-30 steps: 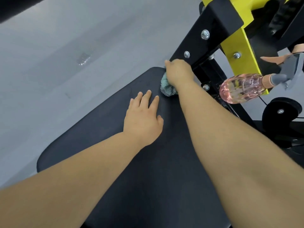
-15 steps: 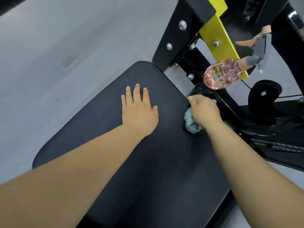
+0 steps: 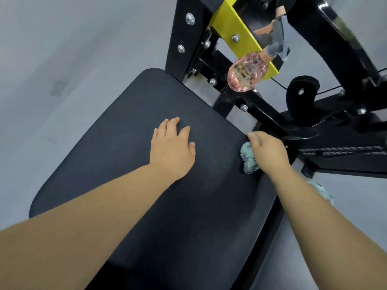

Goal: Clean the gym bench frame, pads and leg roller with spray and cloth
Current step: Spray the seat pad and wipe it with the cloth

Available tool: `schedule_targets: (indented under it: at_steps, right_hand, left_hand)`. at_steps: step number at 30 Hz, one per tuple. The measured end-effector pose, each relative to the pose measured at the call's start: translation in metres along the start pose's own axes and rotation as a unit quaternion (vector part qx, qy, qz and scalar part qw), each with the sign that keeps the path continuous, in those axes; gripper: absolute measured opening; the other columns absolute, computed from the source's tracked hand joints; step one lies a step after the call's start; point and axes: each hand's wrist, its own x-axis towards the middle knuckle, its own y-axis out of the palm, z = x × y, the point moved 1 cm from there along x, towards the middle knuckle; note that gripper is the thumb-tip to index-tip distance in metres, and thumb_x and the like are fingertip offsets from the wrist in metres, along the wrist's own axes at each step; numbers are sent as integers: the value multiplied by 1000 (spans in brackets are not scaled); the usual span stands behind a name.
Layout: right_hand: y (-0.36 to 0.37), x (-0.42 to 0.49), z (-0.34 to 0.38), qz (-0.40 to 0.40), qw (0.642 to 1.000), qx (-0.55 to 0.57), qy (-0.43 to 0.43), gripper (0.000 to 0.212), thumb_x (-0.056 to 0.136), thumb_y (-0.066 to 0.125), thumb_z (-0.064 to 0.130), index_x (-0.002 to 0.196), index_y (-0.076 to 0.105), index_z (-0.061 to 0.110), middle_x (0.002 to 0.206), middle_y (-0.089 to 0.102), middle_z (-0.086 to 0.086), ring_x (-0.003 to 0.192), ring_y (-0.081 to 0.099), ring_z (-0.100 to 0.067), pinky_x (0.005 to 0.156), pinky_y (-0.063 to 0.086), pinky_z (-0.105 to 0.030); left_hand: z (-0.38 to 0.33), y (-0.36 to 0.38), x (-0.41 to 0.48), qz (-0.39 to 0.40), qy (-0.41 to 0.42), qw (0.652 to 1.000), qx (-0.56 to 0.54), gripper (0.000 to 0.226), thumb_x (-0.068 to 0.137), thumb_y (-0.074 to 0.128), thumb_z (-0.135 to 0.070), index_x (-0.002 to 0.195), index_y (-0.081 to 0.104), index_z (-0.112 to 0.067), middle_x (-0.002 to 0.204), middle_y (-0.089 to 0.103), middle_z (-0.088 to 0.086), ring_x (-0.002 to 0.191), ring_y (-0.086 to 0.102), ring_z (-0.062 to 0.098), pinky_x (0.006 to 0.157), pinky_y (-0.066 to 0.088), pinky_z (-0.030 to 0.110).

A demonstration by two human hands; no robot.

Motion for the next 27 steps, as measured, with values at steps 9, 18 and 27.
schedule_targets:
  at_steps: [9, 18, 27]
  right_hand:
    - [29, 48, 79, -22, 997, -69, -4, 48, 103, 25, 38, 114, 58, 4, 117, 61, -16, 109, 54, -33, 72, 31, -31]
    - [11, -8, -1, -59, 998, -13, 22, 30, 100, 34, 14, 112, 57, -1, 114, 59, -18, 104, 53, -35, 76, 39, -34]
    - [6, -6, -5, -70, 991, -66, 97, 37, 103, 30, 21, 116, 57, -1, 116, 60, -22, 108, 54, -37, 82, 42, -37]
  left_hand:
    - [-14, 16, -20, 25, 45, 999, -8, 46, 100, 32, -30, 145, 30, -21, 155, 14, 4, 144, 2, 25, 118, 9, 43]
    - [-36, 24, -32, 94, 79, 992, 11, 48, 100, 29, -31, 146, 24, -21, 157, 5, 5, 145, -6, 26, 118, 3, 47]
    - [-38, 27, -31, 185, 103, 974, 85, 58, 100, 27, -37, 150, 3, -21, 156, -18, 7, 142, -21, 32, 114, -3, 56]
